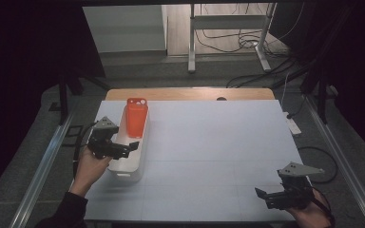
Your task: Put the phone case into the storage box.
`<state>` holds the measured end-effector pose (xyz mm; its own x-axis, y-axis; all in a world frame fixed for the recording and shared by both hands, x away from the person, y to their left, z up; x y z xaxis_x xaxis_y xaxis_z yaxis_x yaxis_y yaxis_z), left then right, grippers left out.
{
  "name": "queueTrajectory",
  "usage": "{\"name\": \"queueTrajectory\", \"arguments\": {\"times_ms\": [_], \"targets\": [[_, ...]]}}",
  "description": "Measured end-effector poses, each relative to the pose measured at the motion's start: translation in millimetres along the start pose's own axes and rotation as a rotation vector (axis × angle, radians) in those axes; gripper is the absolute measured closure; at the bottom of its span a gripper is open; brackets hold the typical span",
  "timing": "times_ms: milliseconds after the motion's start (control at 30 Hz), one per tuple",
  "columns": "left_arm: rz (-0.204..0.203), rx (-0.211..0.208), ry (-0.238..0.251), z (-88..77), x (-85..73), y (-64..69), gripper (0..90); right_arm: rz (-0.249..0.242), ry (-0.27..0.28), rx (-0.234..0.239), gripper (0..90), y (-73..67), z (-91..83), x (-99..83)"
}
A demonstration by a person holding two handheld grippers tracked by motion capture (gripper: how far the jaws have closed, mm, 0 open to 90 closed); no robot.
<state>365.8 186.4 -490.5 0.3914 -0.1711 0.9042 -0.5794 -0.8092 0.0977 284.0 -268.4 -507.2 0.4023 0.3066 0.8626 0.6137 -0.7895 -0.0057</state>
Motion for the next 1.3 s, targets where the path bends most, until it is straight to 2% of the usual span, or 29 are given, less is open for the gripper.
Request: {"name": "queueTrajectory", "arguments": {"times_ms": [800,1300], "targets": [[0.012,0.004,0.012,-14.7,-14.4,14.2,0.0,-0.002,-0.001,-0.001,0.0,-0.2,-0.3,-0.1],[-0.017,0.011,0.014,-28.8,-22.8,19.6,0.0,-0.003,-0.002,-0.003,0.0,-0.2,-0.2,-0.1]]}}
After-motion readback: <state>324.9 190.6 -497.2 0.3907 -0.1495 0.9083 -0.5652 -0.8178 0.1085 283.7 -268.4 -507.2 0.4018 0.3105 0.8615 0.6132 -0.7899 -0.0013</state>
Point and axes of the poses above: each handheld gripper's, and its own axes: z roughly forward along the jaws, x roughly out of its top, y roughly to its right, the point moved 9 cm from there along z, roughly forward along the jaws, and after that the axes turned 15 degrees about y, right-handed, at the moved point
